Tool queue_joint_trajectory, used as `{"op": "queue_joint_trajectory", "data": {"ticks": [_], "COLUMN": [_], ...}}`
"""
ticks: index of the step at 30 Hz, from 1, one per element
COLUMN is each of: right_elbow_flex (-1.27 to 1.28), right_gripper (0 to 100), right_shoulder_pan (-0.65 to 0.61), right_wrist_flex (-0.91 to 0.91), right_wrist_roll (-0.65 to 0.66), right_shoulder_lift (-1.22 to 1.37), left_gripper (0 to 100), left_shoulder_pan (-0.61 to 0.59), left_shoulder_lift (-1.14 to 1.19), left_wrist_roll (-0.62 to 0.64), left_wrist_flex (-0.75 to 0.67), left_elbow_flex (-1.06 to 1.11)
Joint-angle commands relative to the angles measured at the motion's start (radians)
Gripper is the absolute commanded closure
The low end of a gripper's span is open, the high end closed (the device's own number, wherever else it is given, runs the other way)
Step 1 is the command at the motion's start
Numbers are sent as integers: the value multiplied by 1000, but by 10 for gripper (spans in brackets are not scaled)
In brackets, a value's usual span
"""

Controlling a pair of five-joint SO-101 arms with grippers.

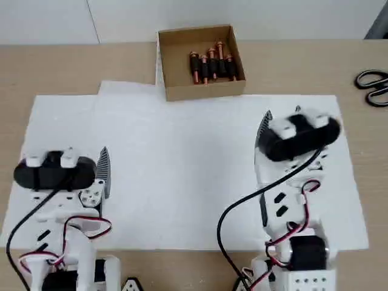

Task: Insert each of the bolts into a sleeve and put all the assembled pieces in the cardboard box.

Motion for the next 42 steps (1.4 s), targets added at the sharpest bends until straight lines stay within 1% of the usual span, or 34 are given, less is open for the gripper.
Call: {"op": "queue_joint_trajectory", "data": {"ticks": [1, 6, 11, 22, 26, 28, 32, 42], "right_elbow_flex": [215, 391, 554, 559, 559, 559, 559, 559], "right_gripper": [821, 821, 821, 821, 821, 821, 821, 821], "right_shoulder_pan": [5, 5, 5, 4, -1, -2, -1, -2], "right_wrist_flex": [-174, -251, -254, 45, 205, 271, 283, 283], "right_wrist_roll": [6, 3, 2, 2, 0, 0, 0, 0], "right_shoulder_lift": [-96, -193, -288, -305, -305, -312, -314, -314], "left_gripper": [798, 798, 798, 798, 798, 798, 798, 798], "left_shoulder_pan": [2, 5, 6, 5, 2, 2, 2, 2], "left_shoulder_lift": [-69, -51, -51, -51, -51, -51, -57, -57], "left_wrist_roll": [5, 5, 5, 5, 9, 9, 6, 6], "left_wrist_flex": [-68, -75, -71, -69, -68, -44, 14, 12], "left_elbow_flex": [101, 168, 271, 495, 499, 495, 478, 478]}}
